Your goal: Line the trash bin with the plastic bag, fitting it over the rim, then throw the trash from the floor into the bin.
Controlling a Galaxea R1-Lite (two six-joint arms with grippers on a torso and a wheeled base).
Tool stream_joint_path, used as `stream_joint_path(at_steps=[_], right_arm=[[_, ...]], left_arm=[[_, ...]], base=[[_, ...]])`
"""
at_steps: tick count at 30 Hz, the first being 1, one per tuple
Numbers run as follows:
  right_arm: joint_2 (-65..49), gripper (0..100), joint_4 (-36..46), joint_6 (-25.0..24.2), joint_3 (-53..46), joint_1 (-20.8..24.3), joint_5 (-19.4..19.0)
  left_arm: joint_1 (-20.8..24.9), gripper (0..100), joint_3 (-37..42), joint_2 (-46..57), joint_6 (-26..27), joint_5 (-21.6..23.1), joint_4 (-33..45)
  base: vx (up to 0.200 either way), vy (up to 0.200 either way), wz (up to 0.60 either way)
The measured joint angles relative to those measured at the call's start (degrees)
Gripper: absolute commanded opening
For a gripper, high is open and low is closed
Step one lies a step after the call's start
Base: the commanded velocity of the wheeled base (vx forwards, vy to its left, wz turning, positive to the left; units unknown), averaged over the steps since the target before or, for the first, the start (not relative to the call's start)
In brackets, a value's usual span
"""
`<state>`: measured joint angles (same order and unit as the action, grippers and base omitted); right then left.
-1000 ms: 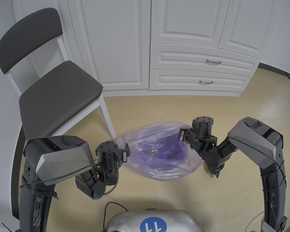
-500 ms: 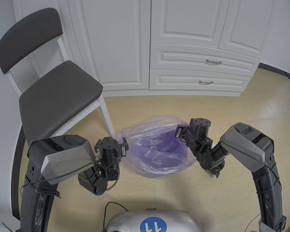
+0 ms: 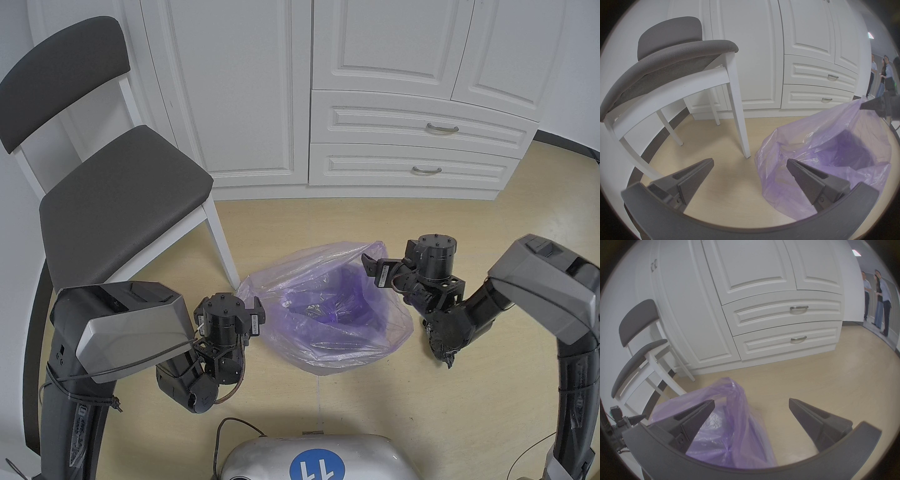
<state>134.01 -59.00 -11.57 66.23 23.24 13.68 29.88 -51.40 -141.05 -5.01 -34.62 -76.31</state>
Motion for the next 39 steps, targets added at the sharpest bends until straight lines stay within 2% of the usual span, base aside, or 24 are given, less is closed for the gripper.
stream_joint_path(at_steps=[3, 8, 12, 18, 24, 28, 39], right_arm=[[-4.5, 100, 3.66, 2.33, -4.28, -1.22, -2.3], [-9.31, 100, 9.81, 5.67, -9.57, -3.04, -9.45], [-10.03, 100, 11.59, 6.75, -10.91, -3.78, -10.95], [-7.25, 100, 11.93, 7.96, -9.64, -4.45, -10.35], [-3.33, 100, 12.4, 11.57, -5.49, -8.46, -6.88], [-1.76, 100, 12.58, 12.0, -4.28, -9.51, -6.51], [-1.49, 100, 11.59, 10.51, -4.5, -8.44, -6.79]], left_arm=[[0.13, 100, 0.9, 0.5, 0.48, 0.06, 0.04], [0.29, 100, 1.68, 0.91, 0.85, 0.17, 0.04], [0.33, 100, 2.06, 1.18, 1.0, 0.2, 0.09], [0.24, 100, 2.19, 1.29, 1.07, 0.2, 0.12], [0.05, 100, 2.17, 1.27, 1.16, 0.27, 0.17], [0.0, 100, 2.01, 1.19, 1.16, 0.28, 0.24], [-0.22, 100, 1.37, 0.59, 1.13, 0.35, -0.51]], base=[[0.0, 0.0, 0.0], [0.0, 0.0, 0.0], [0.0, 0.0, 0.0], [0.0, 0.0, 0.0], [0.0, 0.0, 0.0], [0.0, 0.0, 0.0], [0.0, 0.0, 0.0]])
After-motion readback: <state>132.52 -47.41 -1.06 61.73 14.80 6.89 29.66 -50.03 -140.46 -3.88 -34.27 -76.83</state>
